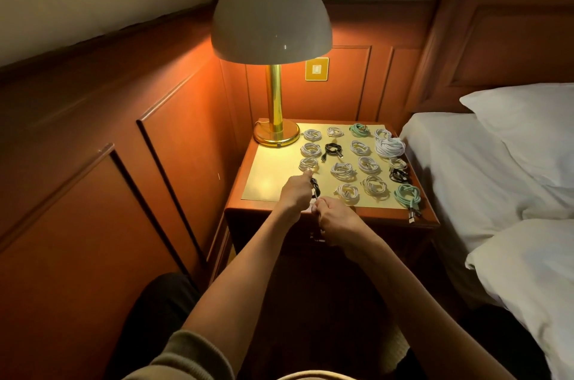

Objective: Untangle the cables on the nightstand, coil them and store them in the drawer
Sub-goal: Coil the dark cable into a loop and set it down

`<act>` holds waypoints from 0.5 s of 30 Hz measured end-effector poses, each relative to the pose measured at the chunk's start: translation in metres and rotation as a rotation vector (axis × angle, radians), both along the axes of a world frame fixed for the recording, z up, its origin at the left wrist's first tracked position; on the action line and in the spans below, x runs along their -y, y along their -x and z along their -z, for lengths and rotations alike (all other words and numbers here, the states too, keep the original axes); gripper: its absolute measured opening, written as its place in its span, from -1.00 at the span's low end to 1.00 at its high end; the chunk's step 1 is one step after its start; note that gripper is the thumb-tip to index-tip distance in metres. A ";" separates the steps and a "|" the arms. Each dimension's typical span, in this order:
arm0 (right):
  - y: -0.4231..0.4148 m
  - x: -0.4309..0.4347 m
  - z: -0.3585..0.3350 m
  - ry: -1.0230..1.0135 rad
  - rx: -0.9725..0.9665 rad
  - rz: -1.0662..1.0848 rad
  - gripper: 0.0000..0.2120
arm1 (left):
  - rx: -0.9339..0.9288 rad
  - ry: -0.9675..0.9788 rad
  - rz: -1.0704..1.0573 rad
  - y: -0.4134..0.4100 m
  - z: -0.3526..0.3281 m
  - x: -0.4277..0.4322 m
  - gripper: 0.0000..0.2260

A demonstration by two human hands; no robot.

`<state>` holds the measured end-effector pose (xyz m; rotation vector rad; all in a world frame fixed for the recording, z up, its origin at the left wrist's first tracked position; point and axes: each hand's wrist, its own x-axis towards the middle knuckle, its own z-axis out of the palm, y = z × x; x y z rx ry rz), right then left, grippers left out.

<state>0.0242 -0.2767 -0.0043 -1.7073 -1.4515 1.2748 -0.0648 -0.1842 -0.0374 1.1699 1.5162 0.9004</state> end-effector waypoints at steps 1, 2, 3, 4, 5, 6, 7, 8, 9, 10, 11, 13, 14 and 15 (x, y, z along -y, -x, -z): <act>0.000 -0.001 0.002 0.024 -0.025 0.010 -0.70 | 0.098 0.084 -0.015 -0.001 0.005 -0.002 -0.64; -0.001 -0.001 0.006 0.045 -0.056 0.017 -0.70 | 0.171 0.149 -0.020 -0.002 0.008 -0.002 -0.66; -0.002 -0.001 0.010 0.057 -0.085 0.021 -0.70 | 0.213 0.189 -0.020 -0.002 0.011 -0.003 -0.67; -0.003 -0.001 0.014 0.066 -0.101 0.021 -0.71 | 0.240 0.213 -0.020 -0.003 0.014 -0.003 -0.68; -0.004 -0.002 0.018 0.068 -0.102 0.017 -0.71 | 0.265 0.232 -0.017 -0.003 0.016 -0.003 -0.68; -0.004 -0.002 0.022 0.064 -0.091 0.012 -0.71 | 0.301 0.252 -0.013 -0.002 0.017 -0.001 -0.68; -0.004 -0.002 0.025 0.056 -0.081 0.005 -0.72 | 0.347 0.270 -0.007 -0.001 0.020 -0.002 -0.67; -0.005 -0.002 0.026 0.051 -0.078 -0.004 -0.72 | 0.403 0.286 0.004 -0.001 0.024 -0.004 -0.66; -0.004 -0.002 0.027 0.051 -0.082 -0.012 -0.73 | 0.444 0.300 0.014 0.000 0.027 -0.006 -0.64; -0.005 -0.003 0.027 0.057 -0.085 -0.020 -0.74 | 0.469 0.314 0.010 0.002 0.030 -0.010 -0.63; -0.007 -0.005 0.027 0.068 -0.092 -0.027 -0.75 | 0.476 0.323 0.005 0.004 0.034 -0.014 -0.63; -0.013 -0.012 0.027 0.119 -0.147 -0.040 -0.75 | 0.452 0.331 0.012 0.011 0.038 -0.022 -0.64; -0.016 -0.017 0.027 0.146 -0.172 -0.051 -0.74 | 0.403 0.319 0.026 0.014 0.038 -0.025 -0.63; -0.021 -0.024 0.026 0.164 -0.173 -0.062 -0.73 | 0.341 0.297 0.044 0.017 0.036 -0.028 -0.63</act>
